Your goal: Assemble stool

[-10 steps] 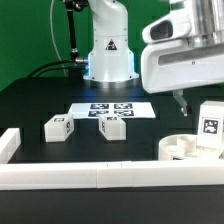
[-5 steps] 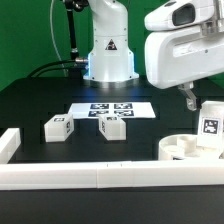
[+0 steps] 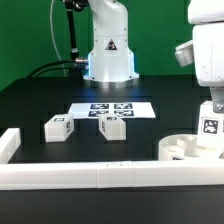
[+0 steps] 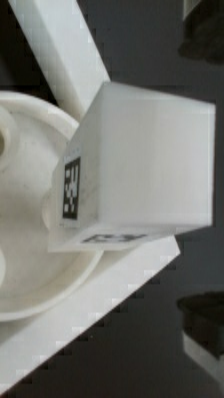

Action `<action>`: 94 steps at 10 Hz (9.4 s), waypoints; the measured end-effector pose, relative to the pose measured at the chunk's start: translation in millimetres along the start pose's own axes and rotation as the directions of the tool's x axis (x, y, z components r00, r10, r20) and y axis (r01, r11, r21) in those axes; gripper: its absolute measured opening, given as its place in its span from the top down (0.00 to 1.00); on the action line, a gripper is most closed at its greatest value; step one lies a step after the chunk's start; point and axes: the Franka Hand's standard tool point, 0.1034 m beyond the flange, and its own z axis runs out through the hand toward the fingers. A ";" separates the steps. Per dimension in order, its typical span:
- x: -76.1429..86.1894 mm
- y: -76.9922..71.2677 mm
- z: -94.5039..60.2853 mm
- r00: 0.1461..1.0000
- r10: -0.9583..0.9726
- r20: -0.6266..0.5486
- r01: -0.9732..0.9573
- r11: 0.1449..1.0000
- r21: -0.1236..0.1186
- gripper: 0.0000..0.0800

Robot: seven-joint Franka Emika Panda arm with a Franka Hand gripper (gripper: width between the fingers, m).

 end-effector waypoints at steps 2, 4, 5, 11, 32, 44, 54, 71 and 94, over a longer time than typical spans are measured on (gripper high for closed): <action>-1.6 0.9 0.6 0.990 -0.142 0.003 0.142 0.990 -0.001 0.19; 3.8 -0.4 1.0 0.898 -0.438 0.043 0.440 0.897 -0.038 0.19; 4.3 -2.5 2.1 0.825 -0.561 0.073 0.564 0.825 -0.036 0.19; -0.6 -5.7 8.6 0.473 -0.874 0.111 0.878 0.478 0.025 0.19; -7.1 1.3 21.2 0.980 0.164 0.115 -0.163 0.986 -0.018 0.58; -18.4 2.4 22.5 -0.108 0.992 0.063 -0.994 -0.110 0.027 0.58; -17.0 -0.7 25.0 -0.937 0.297 0.182 -0.289 -0.955 0.073 0.58; -10.7 -7.2 -10.7 -0.337 0.922 0.190 -0.930 -0.357 0.087 0.19; -28.8 10.1 24.1 0.911 0.408 0.059 -0.410 0.911 0.043 0.58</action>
Offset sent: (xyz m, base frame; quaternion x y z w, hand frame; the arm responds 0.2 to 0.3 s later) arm -0.0020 0.0077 -0.0008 -0.1074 -0.0706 -0.4410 0.8883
